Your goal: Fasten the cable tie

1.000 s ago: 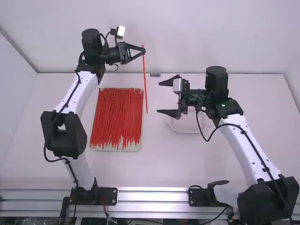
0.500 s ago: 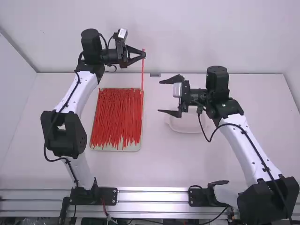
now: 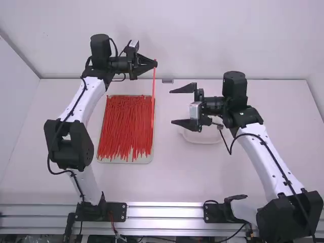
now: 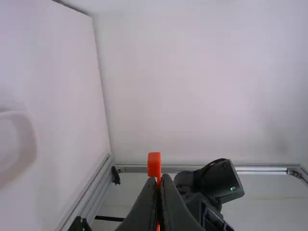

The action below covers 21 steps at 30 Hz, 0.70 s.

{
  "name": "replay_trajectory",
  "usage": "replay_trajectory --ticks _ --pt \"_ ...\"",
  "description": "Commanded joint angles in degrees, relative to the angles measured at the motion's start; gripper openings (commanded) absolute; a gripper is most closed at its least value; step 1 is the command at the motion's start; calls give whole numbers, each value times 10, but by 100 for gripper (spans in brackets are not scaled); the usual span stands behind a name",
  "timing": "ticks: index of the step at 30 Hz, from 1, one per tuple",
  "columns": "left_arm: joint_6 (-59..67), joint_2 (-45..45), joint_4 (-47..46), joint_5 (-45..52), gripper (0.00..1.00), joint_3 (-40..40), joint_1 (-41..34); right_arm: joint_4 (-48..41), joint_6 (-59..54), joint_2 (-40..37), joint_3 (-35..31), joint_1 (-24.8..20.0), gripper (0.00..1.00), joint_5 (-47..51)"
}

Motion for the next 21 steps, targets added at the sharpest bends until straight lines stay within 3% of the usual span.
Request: replay_trajectory --ticks 1,7,18,20,21 --pt "-4 -1 1 1 3 16 -11 0 -120 -2 12 2 99 -53" --pt "-5 -1 1 -1 2 16 -17 0 -251 -2 12 29 99 -70" --pt "-21 -1 0 -20 2 16 -38 2 -336 -2 12 70 99 -43" --pt "-19 -1 0 -21 2 16 -40 0 -337 -2 12 68 91 -45" --pt "-20 -1 1 -22 2 16 -39 0 -335 -2 12 68 80 -44"
